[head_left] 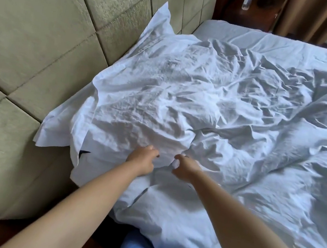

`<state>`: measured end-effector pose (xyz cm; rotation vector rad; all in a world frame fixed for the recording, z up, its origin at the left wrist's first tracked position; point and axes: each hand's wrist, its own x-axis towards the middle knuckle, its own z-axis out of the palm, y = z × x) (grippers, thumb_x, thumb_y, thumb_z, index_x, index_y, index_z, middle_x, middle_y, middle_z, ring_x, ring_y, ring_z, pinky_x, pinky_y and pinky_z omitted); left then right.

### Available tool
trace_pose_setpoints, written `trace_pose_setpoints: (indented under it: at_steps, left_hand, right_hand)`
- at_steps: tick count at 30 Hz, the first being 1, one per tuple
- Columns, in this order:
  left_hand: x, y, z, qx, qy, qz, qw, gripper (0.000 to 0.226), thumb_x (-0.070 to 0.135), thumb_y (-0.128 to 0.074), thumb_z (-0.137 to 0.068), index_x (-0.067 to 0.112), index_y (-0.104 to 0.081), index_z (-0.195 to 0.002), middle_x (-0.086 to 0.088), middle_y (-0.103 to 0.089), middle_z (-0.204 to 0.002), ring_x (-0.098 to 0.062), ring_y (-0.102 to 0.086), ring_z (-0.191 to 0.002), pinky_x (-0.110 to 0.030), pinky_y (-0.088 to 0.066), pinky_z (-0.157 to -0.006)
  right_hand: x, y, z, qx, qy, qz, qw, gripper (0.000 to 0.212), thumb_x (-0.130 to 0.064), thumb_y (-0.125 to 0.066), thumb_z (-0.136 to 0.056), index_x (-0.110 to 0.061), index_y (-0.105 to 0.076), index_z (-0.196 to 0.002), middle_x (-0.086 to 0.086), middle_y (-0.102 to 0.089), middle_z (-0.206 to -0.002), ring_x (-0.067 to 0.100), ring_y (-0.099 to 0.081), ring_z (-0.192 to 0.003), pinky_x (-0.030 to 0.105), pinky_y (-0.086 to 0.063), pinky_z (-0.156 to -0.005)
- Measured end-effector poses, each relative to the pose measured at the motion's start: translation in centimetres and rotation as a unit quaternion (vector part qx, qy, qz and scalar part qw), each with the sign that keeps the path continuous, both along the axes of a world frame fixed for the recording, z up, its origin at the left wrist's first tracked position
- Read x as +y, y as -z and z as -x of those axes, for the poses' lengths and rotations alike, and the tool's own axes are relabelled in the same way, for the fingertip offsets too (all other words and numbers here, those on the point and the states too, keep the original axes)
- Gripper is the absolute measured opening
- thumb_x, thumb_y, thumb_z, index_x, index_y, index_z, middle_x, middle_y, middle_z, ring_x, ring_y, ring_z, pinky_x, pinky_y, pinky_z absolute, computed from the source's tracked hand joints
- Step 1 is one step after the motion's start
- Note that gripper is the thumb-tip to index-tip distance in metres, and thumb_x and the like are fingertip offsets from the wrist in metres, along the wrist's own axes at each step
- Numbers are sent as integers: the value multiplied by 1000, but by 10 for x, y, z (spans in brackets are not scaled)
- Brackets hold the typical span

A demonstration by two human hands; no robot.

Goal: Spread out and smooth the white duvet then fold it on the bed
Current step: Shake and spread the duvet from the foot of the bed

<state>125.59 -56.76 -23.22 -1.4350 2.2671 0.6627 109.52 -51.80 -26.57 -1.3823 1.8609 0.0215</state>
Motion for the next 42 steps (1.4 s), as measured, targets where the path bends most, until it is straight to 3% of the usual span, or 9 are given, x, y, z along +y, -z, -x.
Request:
trace_pose_setpoints:
  at_steps: [6,12,18,21,24,28,35,39,42]
  left_hand:
    - [1,38,38,-37,163,72,983,49,5,-51,-87,19,-44,-133,-6,-31,-140,-28,-37,-128,-38,-40,-95]
    - [-15,86,52,-153,229,113,955,99,27,-66,-83,30,4,-152,-7,17,-158,-33,11,-145,-49,-1,-116]
    - [-51,124,59,-113,257,206,937,45,21,-51,-74,34,-69,-113,-10,-66,-118,-40,-47,-106,-53,-52,-73]
    - [-60,146,66,-124,275,220,928,53,16,-34,-77,35,-71,-108,-13,-69,-103,-40,-62,-87,-45,-53,-61]
    - [-59,153,66,-109,305,250,913,52,14,-34,-77,34,-71,-108,-14,-68,-100,-40,-63,-80,-45,-53,-58]
    - [-53,147,56,-56,332,285,898,44,17,-38,-77,28,-73,-102,-15,-68,-93,-37,-63,-72,-41,-51,-57]
    - [-41,67,48,-12,283,308,908,33,10,-68,-62,20,-72,-93,-3,-62,-64,-27,-58,-51,-25,-44,-39]
    - [-41,19,35,44,244,318,915,59,-2,-82,-42,11,-70,-97,-13,-60,-70,-32,-57,-50,-25,-38,-35]
    - [-42,-18,38,-27,279,294,914,45,6,-83,-61,16,-67,-102,-13,-63,-92,-33,-61,-70,-29,-41,-45]
  right_hand:
    - [18,43,19,81,2,-38,996,82,-35,-69,-80,-18,-23,-147,11,-23,-149,29,-22,-139,38,-31,-110]
    - [28,79,29,166,-2,-79,983,116,-52,-75,-71,-22,3,-152,15,2,-158,32,-9,-145,43,-20,-114]
    - [22,118,39,218,20,-18,976,88,-39,-63,-84,-22,-9,-151,17,-7,-156,35,-27,-136,42,-28,-108]
    - [13,126,43,251,0,14,968,62,-28,-53,-88,-12,-31,-143,21,-35,-139,36,-48,-118,41,-42,-92]
    - [17,123,43,268,18,82,960,22,-9,-51,-72,-8,-64,-91,17,-60,-78,33,-64,-61,33,-50,-49]
    - [25,95,32,141,175,9,974,25,-18,-50,-85,-13,-57,-109,14,-65,-106,34,-62,-99,35,-46,-78]
    - [-9,-30,28,-32,348,111,930,37,-31,-35,-69,-12,-62,-87,15,-66,-100,35,-58,-95,31,-35,-70]
    - [-16,-92,29,-30,343,253,904,20,-29,-33,-65,-12,-44,-65,9,-57,-76,32,-47,-75,31,-27,-58]
    - [8,-67,22,18,174,136,975,24,-34,-44,-85,-17,-56,-96,15,-63,-102,33,-58,-96,33,-41,-72]
